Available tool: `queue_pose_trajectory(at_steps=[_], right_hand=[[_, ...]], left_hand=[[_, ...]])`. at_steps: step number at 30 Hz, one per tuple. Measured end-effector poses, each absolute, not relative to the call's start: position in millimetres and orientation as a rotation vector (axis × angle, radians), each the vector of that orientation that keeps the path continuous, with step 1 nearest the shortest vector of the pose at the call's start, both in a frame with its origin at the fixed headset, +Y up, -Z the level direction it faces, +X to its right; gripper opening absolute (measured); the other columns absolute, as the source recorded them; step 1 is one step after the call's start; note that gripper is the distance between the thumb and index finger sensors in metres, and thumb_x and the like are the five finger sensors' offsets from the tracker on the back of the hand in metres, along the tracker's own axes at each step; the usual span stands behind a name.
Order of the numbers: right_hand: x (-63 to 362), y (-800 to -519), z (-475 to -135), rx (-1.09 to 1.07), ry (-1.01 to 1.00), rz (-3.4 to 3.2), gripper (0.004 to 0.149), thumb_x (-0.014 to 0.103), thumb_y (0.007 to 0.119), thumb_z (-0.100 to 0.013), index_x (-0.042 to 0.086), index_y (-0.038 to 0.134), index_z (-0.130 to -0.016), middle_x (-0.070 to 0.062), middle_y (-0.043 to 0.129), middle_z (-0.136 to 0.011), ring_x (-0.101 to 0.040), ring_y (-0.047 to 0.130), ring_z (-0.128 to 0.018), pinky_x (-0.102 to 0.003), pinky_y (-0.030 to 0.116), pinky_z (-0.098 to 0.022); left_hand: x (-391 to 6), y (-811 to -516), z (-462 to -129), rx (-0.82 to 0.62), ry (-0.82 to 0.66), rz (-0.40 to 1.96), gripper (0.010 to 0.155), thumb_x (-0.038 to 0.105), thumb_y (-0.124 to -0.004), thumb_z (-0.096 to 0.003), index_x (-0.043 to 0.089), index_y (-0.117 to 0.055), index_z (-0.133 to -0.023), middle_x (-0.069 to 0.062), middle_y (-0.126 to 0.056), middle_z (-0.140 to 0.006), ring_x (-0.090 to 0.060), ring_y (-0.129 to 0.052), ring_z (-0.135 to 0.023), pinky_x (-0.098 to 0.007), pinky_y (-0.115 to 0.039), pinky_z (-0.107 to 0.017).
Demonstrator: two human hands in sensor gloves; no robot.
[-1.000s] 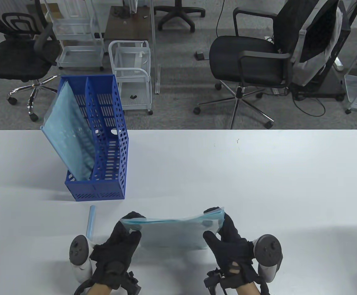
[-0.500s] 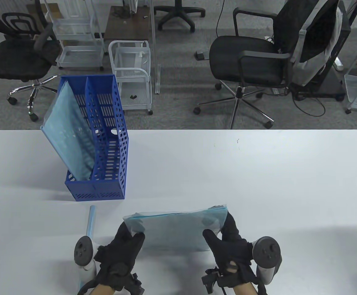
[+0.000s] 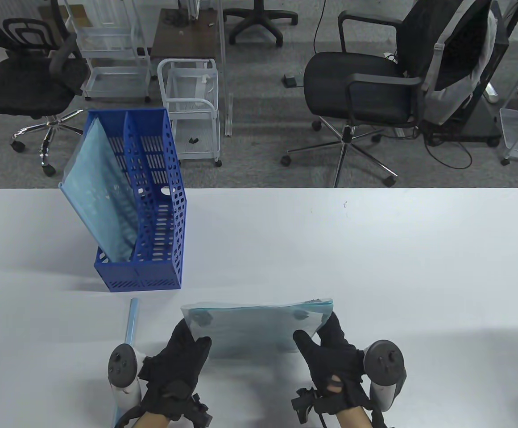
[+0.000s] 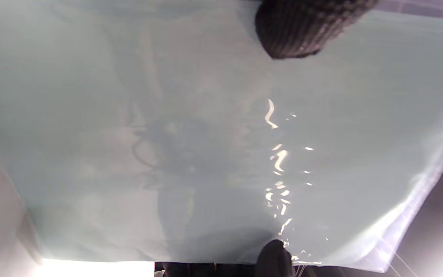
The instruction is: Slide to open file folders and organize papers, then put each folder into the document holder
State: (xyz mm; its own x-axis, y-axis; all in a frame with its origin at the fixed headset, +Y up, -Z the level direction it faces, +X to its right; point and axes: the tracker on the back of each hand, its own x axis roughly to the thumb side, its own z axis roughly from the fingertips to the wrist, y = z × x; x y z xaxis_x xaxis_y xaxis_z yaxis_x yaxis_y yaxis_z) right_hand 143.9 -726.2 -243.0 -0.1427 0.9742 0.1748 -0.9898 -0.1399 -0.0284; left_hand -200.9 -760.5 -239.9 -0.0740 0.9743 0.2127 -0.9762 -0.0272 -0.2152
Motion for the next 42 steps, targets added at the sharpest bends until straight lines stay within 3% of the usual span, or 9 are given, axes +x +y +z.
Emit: queue_pose_trajectory(at_steps=[2,4,6,8,11,27,37,40,42], right_hand=[[141.9,-725.5,-241.5,0.123,-0.200,1.669,0.046,0.041,0.079,-0.043,0.032,0.070,-0.087,0.006,0.085,-0.089,-0.026,0.087,-0.083,-0.054,0.062,-0.073],[141.0,-717.3,-238.8,0.153,-0.253,1.649,0.043,0.038,0.079,-0.043,0.032,0.073,-0.085,0.006,0.087,-0.086,-0.025,0.089,-0.081,-0.053,0.063,-0.072],[143.5,-708.4,-235.4,0.218,-0.276,1.694,0.046,0.042,0.078,-0.043,0.033,0.070,-0.088,0.007,0.084,-0.090,-0.025,0.087,-0.084,-0.053,0.063,-0.073],[147.4,-708.1,-237.7,0.214,-0.253,1.714,0.070,0.053,0.084,-0.038,0.028,0.056,-0.097,0.001,0.069,-0.103,-0.033,0.076,-0.091,-0.058,0.058,-0.073],[155.4,-718.2,-243.3,0.161,-0.219,1.687,0.081,0.057,0.086,-0.035,0.026,0.049,-0.101,-0.001,0.062,-0.107,-0.035,0.070,-0.095,-0.060,0.054,-0.073],[141.2,-716.6,-243.1,0.225,-0.188,1.659,0.048,0.047,0.075,-0.044,0.032,0.064,-0.089,0.009,0.081,-0.088,-0.027,0.082,-0.085,-0.057,0.060,-0.073],[166.4,-710.1,-247.1,0.060,-0.230,1.825,0.042,0.042,0.094,-0.033,0.023,0.093,-0.071,0.002,0.108,-0.055,-0.018,0.107,-0.040,-0.044,0.089,-0.049],[167.2,-718.0,-252.9,-0.003,-0.124,1.898,0.043,0.042,0.094,-0.033,0.021,0.094,-0.070,0.001,0.109,-0.055,-0.020,0.108,-0.040,-0.045,0.088,-0.049],[167.8,-721.9,-251.6,-0.127,-0.090,2.073,0.054,0.045,0.091,-0.035,0.018,0.086,-0.082,-0.003,0.103,-0.069,-0.026,0.104,-0.053,-0.050,0.082,-0.056]], left_hand=[[-194.8,-758.4,-241.2,0.019,-0.373,1.619,0.045,0.034,-0.078,-0.0499,0.033,-0.080,-0.095,0.002,-0.087,-0.096,-0.029,-0.088,-0.090,-0.062,-0.061,-0.076],[-190.8,-752.0,-240.4,0.042,-0.396,1.638,0.045,0.033,-0.079,-0.0496,0.032,-0.081,-0.094,0.001,-0.088,-0.095,-0.029,-0.090,-0.088,-0.061,-0.064,-0.075],[-191.7,-744.0,-237.2,0.052,-0.423,1.630,0.047,0.034,-0.079,-0.0499,0.033,-0.078,-0.096,0.002,-0.085,-0.099,-0.029,-0.086,-0.093,-0.062,-0.059,-0.077],[-196.0,-744.7,-235.1,0.034,-0.367,1.578,0.058,0.039,-0.082,-0.0482,0.035,-0.067,-0.104,0.003,-0.075,-0.107,-0.029,-0.077,-0.102,-0.063,-0.051,-0.080],[-199.3,-752.8,-234.4,0.039,-0.342,1.573,0.064,0.041,-0.085,-0.0471,0.035,-0.063,-0.106,0.003,-0.071,-0.110,-0.030,-0.073,-0.105,-0.064,-0.049,-0.080],[-187.7,-750.9,-239.5,0.036,-0.347,1.585,0.044,0.035,-0.079,-0.0499,0.032,-0.080,-0.093,0.002,-0.088,-0.092,-0.028,-0.091,-0.083,-0.057,-0.069,-0.071],[-209.9,-744.3,-241.4,-0.056,-0.217,1.487,0.043,0.036,-0.088,-0.0455,0.023,-0.093,-0.086,-0.005,-0.105,-0.070,-0.024,-0.113,-0.051,-0.045,-0.093,-0.046],[-211.5,-746.5,-242.9,-0.090,-0.185,1.429,0.043,0.035,-0.088,-0.0453,0.022,-0.093,-0.086,-0.006,-0.105,-0.069,-0.024,-0.114,-0.049,-0.045,-0.093,-0.044],[-212.2,-745.2,-242.8,-0.122,-0.162,1.319,0.044,0.035,-0.088,-0.0453,0.022,-0.093,-0.086,-0.006,-0.105,-0.069,-0.024,-0.114,-0.047,-0.044,-0.094,-0.043]])
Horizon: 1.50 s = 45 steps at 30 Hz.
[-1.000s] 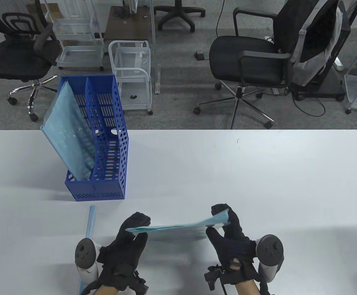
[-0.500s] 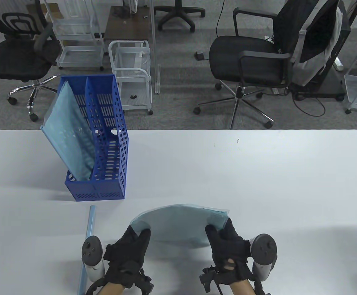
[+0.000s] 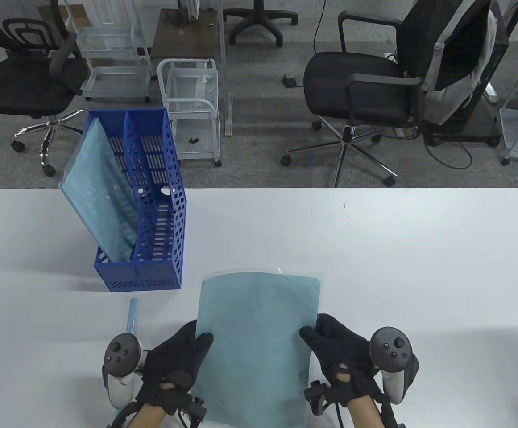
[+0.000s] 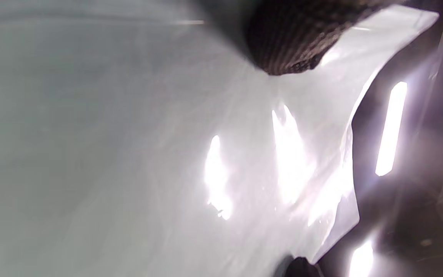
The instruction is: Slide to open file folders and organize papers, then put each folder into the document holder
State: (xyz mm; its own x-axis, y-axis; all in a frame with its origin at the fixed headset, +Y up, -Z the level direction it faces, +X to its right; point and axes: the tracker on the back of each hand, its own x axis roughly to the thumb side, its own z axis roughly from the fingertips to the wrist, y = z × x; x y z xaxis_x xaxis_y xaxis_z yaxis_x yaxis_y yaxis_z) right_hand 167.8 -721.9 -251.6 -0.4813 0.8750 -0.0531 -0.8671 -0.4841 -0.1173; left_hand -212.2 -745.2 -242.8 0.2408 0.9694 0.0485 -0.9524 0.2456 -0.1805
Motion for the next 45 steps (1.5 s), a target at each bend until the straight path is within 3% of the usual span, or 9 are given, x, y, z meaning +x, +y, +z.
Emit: queue_pose_trajectory(at_steps=[2,4,8,12,15,21,32,37,45], right_hand=[[164.3,-719.6,-247.5,-0.201,-0.217,2.329,0.082,0.052,0.091,-0.034,0.017,0.058,-0.101,-0.010,0.074,-0.102,-0.040,0.084,-0.082,-0.061,0.065,-0.066],[158.1,-711.4,-243.4,-0.155,-0.450,2.517,0.093,0.060,0.087,-0.033,0.019,0.041,-0.104,-0.012,0.050,-0.112,-0.044,0.062,-0.097,-0.064,0.054,-0.070],[137.4,-703.0,-240.7,0.232,-0.532,2.527,0.092,0.066,0.082,-0.032,0.028,0.040,-0.104,-0.002,0.053,-0.113,-0.035,0.061,-0.103,-0.059,0.055,-0.075],[121.9,-715.3,-247.9,0.205,-0.322,2.331,0.060,0.054,0.089,-0.032,0.025,0.080,-0.084,0.005,0.099,-0.072,-0.021,0.102,-0.058,-0.046,0.085,-0.055],[116.6,-717.6,-247.4,0.171,-0.371,2.389,0.047,0.052,0.092,-0.031,0.027,0.090,-0.070,0.008,0.105,-0.050,-0.014,0.104,-0.035,-0.038,0.091,-0.041],[99.7,-711.9,-244.0,0.213,-0.516,2.580,0.046,0.053,0.092,-0.031,0.027,0.090,-0.069,0.009,0.104,-0.047,-0.011,0.103,-0.029,-0.034,0.093,-0.037],[94.6,-725.8,-254.8,0.249,-0.513,2.853,0.046,0.052,0.093,-0.029,0.027,0.092,-0.067,0.007,0.104,-0.044,-0.011,0.101,-0.025,-0.034,0.092,-0.035],[100.8,-729.7,-259.5,0.240,-0.491,2.895,0.046,0.052,0.093,-0.028,0.027,0.092,-0.067,0.007,0.104,-0.043,-0.012,0.101,-0.025,-0.034,0.092,-0.034],[102.3,-732.6,-261.6,0.254,-0.479,2.941,0.046,0.052,0.093,-0.028,0.027,0.092,-0.066,0.007,0.104,-0.043,-0.012,0.101,-0.025,-0.035,0.092,-0.035]], left_hand=[[-208.3,-741.7,-242.0,-0.145,-0.176,1.143,0.043,0.036,-0.089,-0.0454,0.022,-0.093,-0.086,-0.006,-0.105,-0.068,-0.023,-0.114,-0.046,-0.043,-0.094,-0.041],[-200.4,-738.6,-241.8,-0.167,-0.206,1.017,0.043,0.036,-0.089,-0.0450,0.022,-0.093,-0.086,-0.006,-0.106,-0.067,-0.022,-0.114,-0.045,-0.043,-0.094,-0.041],[-178.6,-738.0,-241.0,-0.261,-0.340,0.865,0.043,0.037,-0.089,-0.0453,0.023,-0.093,-0.086,-0.005,-0.105,-0.069,-0.023,-0.114,-0.047,-0.044,-0.094,-0.043],[-163.3,-743.3,-239.5,-0.305,-0.387,0.779,0.043,0.037,-0.088,-0.0453,0.024,-0.093,-0.086,-0.004,-0.105,-0.070,-0.023,-0.114,-0.050,-0.045,-0.093,-0.045],[-164.3,-751.8,-242.8,-0.383,-0.341,0.786,0.044,0.039,-0.087,-0.0457,0.025,-0.092,-0.087,-0.003,-0.106,-0.070,-0.023,-0.114,-0.050,-0.044,-0.093,-0.046],[-165.9,-761.9,-242.8,-0.459,-0.244,0.812,0.048,0.042,-0.086,-0.0468,0.023,-0.089,-0.090,-0.006,-0.103,-0.074,-0.026,-0.112,-0.053,-0.046,-0.091,-0.049],[-260.2,-727.8,-249.1,-0.111,0.268,0.511,0.055,0.047,-0.088,-0.0451,0.025,-0.084,-0.095,-0.005,-0.095,-0.082,-0.027,-0.101,-0.060,-0.050,-0.082,-0.055],[-308.8,-740.9,-258.7,-0.291,0.553,0.304,0.070,0.055,-0.087,-0.0454,0.027,-0.067,-0.107,-0.003,-0.079,-0.098,-0.027,-0.089,-0.076,-0.049,-0.074,-0.064],[-293.0,-758.8,-277.1,-0.382,0.599,0.074,0.063,0.049,-0.088,-0.0448,0.024,-0.075,-0.101,-0.001,-0.088,-0.088,-0.023,-0.098,-0.063,-0.044,-0.084,-0.054]])
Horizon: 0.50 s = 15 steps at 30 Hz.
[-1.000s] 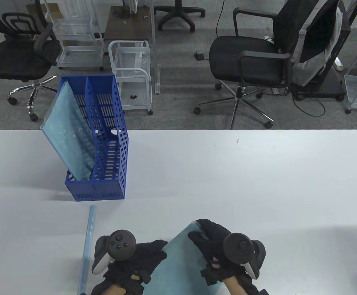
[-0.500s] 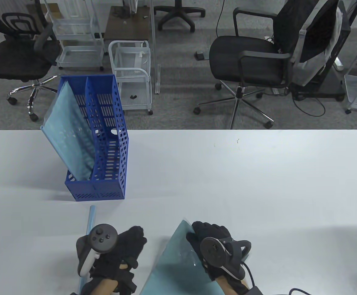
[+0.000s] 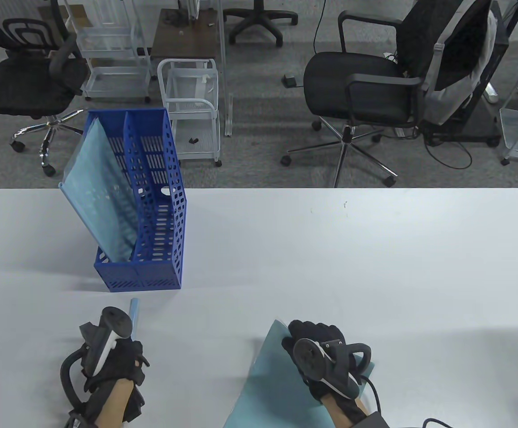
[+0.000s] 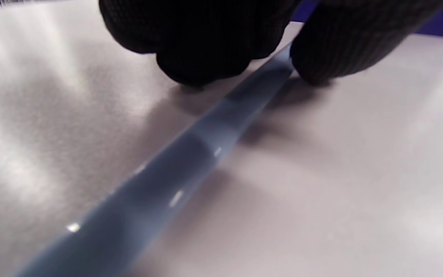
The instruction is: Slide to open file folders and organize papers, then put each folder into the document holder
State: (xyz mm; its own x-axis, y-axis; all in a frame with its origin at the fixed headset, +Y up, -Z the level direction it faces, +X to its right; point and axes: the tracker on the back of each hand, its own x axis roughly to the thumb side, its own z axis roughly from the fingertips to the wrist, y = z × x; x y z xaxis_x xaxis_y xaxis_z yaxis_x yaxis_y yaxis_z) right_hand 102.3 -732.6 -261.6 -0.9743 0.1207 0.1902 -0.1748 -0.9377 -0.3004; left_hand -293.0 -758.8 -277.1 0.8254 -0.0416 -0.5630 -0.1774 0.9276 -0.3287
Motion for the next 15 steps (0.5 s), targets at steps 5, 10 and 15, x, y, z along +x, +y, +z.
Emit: queue_pose_trajectory(at_steps=[5,10,15], right_hand=[[97.1,-735.9,-262.3,0.310,-0.447,2.948,0.045,0.051,0.093,-0.027,0.027,0.093,-0.066,0.007,0.104,-0.043,-0.013,0.101,-0.025,-0.035,0.092,-0.035],[85.7,-739.9,-260.0,0.448,-0.363,2.935,0.045,0.051,0.093,-0.027,0.028,0.093,-0.065,0.007,0.104,-0.043,-0.013,0.101,-0.026,-0.035,0.092,-0.036],[71.0,-737.1,-251.7,0.626,-0.303,2.901,0.045,0.051,0.093,-0.026,0.028,0.092,-0.065,0.007,0.104,-0.044,-0.014,0.101,-0.027,-0.036,0.091,-0.038]], left_hand=[[-278.2,-763.4,-285.5,-0.327,0.582,0.005,0.057,0.047,-0.088,-0.0390,0.019,-0.085,-0.089,-0.001,-0.095,-0.070,-0.019,-0.101,-0.046,-0.041,-0.087,-0.043],[-266.4,-760.5,-282.0,-0.393,0.453,0.187,0.054,0.049,-0.088,-0.0360,0.018,-0.090,-0.081,0.000,-0.099,-0.059,-0.017,-0.102,-0.036,-0.039,-0.088,-0.036],[-255.7,-770.4,-277.7,-0.455,0.038,1.034,0.052,0.045,-0.089,-0.0391,0.017,-0.090,-0.083,-0.005,-0.100,-0.063,-0.022,-0.102,-0.035,-0.041,-0.087,-0.033]])
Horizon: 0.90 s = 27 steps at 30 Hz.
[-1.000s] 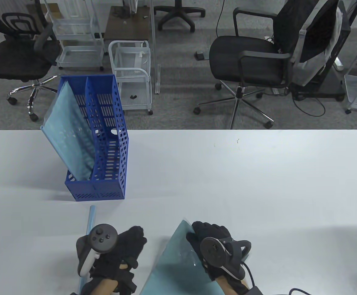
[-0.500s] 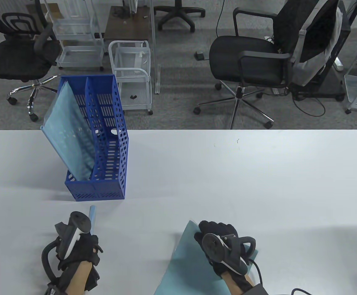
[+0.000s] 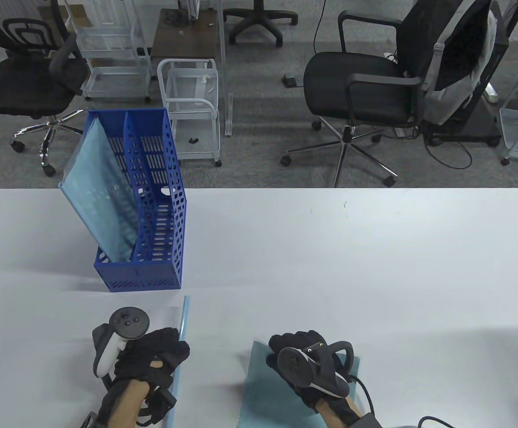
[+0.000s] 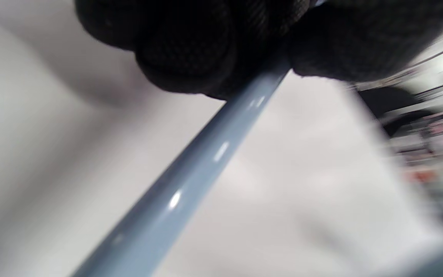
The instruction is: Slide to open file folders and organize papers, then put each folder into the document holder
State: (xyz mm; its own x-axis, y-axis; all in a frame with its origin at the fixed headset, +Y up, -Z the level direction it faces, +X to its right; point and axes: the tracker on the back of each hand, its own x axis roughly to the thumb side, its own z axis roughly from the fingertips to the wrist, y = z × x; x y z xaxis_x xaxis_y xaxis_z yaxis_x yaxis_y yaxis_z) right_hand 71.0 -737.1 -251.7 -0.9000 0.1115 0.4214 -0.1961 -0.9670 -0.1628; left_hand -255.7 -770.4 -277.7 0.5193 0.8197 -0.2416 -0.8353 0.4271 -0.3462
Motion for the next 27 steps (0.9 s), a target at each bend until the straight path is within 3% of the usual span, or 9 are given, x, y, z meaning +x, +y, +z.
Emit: queue_pose_trajectory(at_steps=[3,6,10,16,27], right_hand=[[62.9,-735.4,-245.5,0.723,-0.277,2.877,0.045,0.051,0.093,-0.026,0.028,0.092,-0.065,0.007,0.104,-0.044,-0.014,0.101,-0.028,-0.037,0.091,-0.039],[55.7,-734.2,-240.1,0.805,-0.268,2.862,0.045,0.050,0.093,-0.026,0.028,0.092,-0.065,0.006,0.104,-0.044,-0.015,0.101,-0.029,-0.037,0.090,-0.039],[49.0,-732.7,-235.5,0.860,-0.251,2.865,0.045,0.051,0.093,-0.026,0.028,0.092,-0.065,0.006,0.104,-0.045,-0.015,0.101,-0.029,-0.038,0.090,-0.040],[44.8,-731.0,-231.3,0.903,-0.222,2.851,0.045,0.051,0.093,-0.026,0.028,0.093,-0.065,0.006,0.104,-0.044,-0.015,0.101,-0.029,-0.038,0.090,-0.039],[38.0,-732.5,-228.3,0.958,-0.142,2.858,0.044,0.051,0.093,-0.027,0.027,0.093,-0.064,0.006,0.104,-0.044,-0.015,0.101,-0.028,-0.038,0.091,-0.039]], left_hand=[[-259.2,-768.3,-277.3,-0.263,-0.092,1.357,0.052,0.043,-0.088,-0.0411,0.019,-0.088,-0.087,-0.006,-0.098,-0.067,-0.021,-0.101,-0.035,-0.041,-0.087,-0.032],[-271.4,-767.5,-275.5,-0.102,-0.116,1.568,0.051,0.042,-0.086,-0.0439,0.023,-0.084,-0.091,-0.003,-0.095,-0.075,-0.020,-0.101,-0.038,-0.040,-0.087,-0.035],[-288.8,-774.4,-274.1,0.004,-0.083,1.774,0.051,0.043,-0.084,-0.0464,0.025,-0.081,-0.094,-0.001,-0.093,-0.081,-0.019,-0.102,-0.045,-0.040,-0.088,-0.040],[-302.3,-780.2,-273.9,0.026,-0.049,1.948,0.051,0.044,-0.081,-0.0485,0.027,-0.078,-0.096,0.001,-0.091,-0.084,-0.018,-0.103,-0.049,-0.039,-0.088,-0.043],[-299.0,-773.6,-273.8,0.008,-0.092,1.901,0.050,0.044,-0.081,-0.0489,0.029,-0.078,-0.097,0.002,-0.091,-0.085,-0.017,-0.105,-0.050,-0.039,-0.089,-0.043]])
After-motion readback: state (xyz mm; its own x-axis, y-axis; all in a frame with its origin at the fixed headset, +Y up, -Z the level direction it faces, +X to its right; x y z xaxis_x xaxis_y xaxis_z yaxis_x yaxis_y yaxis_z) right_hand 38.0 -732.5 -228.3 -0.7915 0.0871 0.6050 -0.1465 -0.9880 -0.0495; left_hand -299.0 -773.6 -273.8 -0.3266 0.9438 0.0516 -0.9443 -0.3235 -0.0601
